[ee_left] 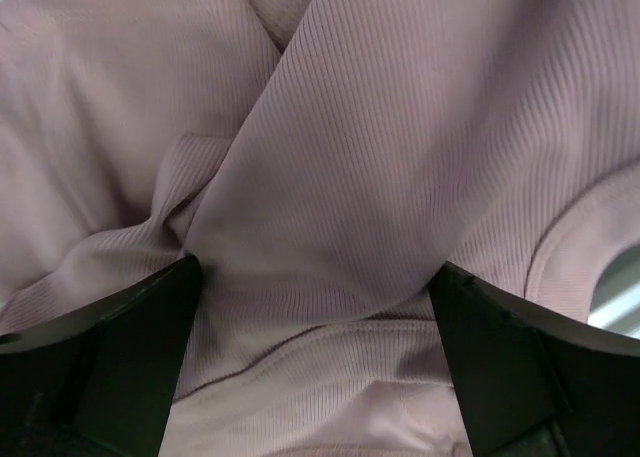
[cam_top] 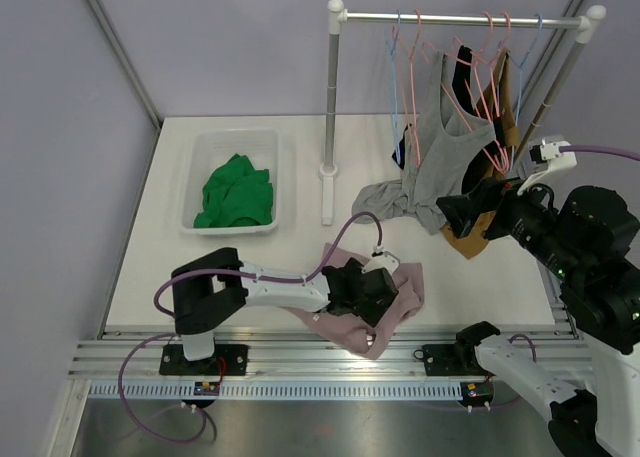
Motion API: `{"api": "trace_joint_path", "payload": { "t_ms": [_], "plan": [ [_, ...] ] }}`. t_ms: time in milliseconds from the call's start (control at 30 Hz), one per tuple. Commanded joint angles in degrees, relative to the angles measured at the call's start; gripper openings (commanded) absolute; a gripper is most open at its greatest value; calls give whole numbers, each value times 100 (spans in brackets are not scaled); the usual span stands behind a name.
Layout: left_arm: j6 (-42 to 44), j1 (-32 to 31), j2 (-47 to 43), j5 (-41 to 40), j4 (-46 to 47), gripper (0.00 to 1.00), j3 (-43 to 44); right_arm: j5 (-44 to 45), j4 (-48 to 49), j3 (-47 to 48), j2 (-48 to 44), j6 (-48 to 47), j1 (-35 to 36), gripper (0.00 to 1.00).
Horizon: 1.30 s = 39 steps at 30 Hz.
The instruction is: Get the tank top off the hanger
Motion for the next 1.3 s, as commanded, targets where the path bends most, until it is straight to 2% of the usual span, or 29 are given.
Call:
{"api": "trace_joint_path", "payload": {
  "t_ms": [0, 67, 100, 167, 233, 400, 467, 567, 700, 767, 867, 900, 1100, 1267],
  "plan": [
    [-298, -39, 251, 125, 434, 79, 103, -431, 35, -284, -103, -56, 4, 100],
    [-333, -56, 286, 100, 539, 45, 41, -484, 17, -293, -226, -74, 4, 99],
    [-386, -74, 243, -5, 505, 16, 15, -493, 17, -284, -270, -82, 4, 99],
    [-439, -100, -55, -233, 269, 0, 15, -423, -18, -284, -341, -109, 13, 100],
    [-501, -91, -345, -655, 22, 0, 50, -344, -53, -301, -367, -153, 4, 100],
    [-422, 5, -1637, -1867, -1278, 0, 436, -177, -79, -416, -429, -188, 4, 100],
    [-387, 110, -1918, -2097, -1849, 0, 734, -141, -88, -442, -446, -179, 4, 99],
    [-132, 453, -2490, -2326, -2333, 0, 1068, -132, -79, -442, -482, -162, 4, 99],
    [394, 1268, -3044, -2397, -2747, 0, 1621, -71, -97, -363, -490, -162, 4, 100],
    [632, 1647, -3220, -2301, -2905, 0, 1877, -45, -97, -319, -490, -153, 4, 99],
    [1089, 2517, -3265, -1906, -2897, 0, 2430, -18, -53, -328, -464, -153, 4, 100],
    [1256, 2997, -3221, -1635, -2897, 0, 2554, -9, -44, -345, -464, -144, 13, 99],
    [1748, 4801, -2422, -237, -2932, 0, 3625, 245, 149, -486, -438, -118, 4, 99],
    [1943, 5655, -1482, 177, -3160, 0, 4539, 904, 307, -451, -262, -82, 4, 99]
  ]
}}
